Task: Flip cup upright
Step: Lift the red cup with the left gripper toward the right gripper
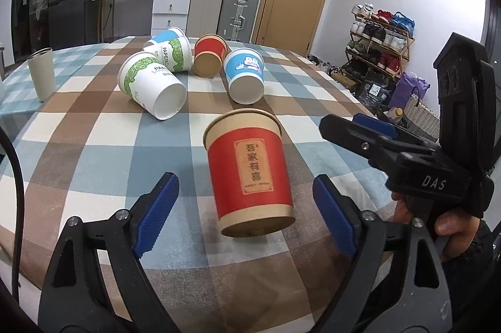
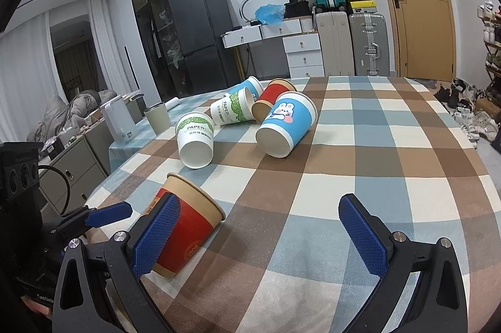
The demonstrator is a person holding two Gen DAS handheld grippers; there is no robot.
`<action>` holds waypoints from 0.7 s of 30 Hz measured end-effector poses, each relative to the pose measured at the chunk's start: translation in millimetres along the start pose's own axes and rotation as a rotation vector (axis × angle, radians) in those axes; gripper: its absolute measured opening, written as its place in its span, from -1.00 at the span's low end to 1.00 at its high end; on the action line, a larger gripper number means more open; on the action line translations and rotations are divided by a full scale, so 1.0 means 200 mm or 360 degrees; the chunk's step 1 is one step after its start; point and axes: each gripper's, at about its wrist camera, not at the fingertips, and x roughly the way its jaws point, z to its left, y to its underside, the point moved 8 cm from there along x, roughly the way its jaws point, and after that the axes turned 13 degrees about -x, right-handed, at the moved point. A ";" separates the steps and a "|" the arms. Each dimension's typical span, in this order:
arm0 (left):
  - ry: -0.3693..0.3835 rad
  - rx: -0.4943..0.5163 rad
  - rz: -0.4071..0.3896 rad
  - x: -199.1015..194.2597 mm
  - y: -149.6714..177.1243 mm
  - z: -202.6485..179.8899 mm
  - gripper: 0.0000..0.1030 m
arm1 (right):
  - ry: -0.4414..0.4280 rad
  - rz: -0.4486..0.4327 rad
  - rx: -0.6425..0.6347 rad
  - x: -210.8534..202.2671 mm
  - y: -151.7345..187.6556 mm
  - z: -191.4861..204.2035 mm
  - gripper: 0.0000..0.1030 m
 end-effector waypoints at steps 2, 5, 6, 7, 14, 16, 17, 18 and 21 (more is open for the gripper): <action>-0.0002 -0.0015 -0.0018 -0.01 -0.02 0.03 0.79 | -0.0002 0.0001 0.0012 0.00 0.00 0.00 1.00; 0.0008 -0.0042 -0.0077 -0.05 -0.06 0.06 0.98 | -0.0010 0.0010 0.0026 0.00 0.00 -0.01 1.00; 0.0007 -0.0041 -0.0105 -0.07 -0.08 0.07 0.98 | -0.0013 0.0011 0.0028 0.00 -0.01 0.00 1.00; 0.0002 -0.0034 -0.0122 -0.07 -0.09 0.08 0.98 | -0.0015 0.0016 0.0030 0.00 -0.01 0.00 1.00; -0.0060 -0.0009 -0.0183 -0.10 -0.17 0.18 0.98 | -0.0051 0.0065 0.0058 0.02 0.00 0.02 1.00; -0.0065 -0.0020 -0.0197 -0.10 -0.19 0.21 0.98 | -0.0058 0.0091 0.0070 0.04 0.01 0.03 1.00; -0.0068 -0.0019 -0.0207 -0.10 -0.20 0.23 0.98 | -0.0069 0.0098 0.0076 0.04 0.01 0.04 1.00; -0.0073 -0.0014 -0.0217 -0.10 -0.20 0.24 0.98 | -0.0079 0.0105 0.0080 0.05 0.01 0.05 1.00; -0.0107 0.0021 -0.0246 -0.09 -0.22 0.27 0.98 | -0.0097 0.0121 0.0079 0.06 0.01 0.07 1.00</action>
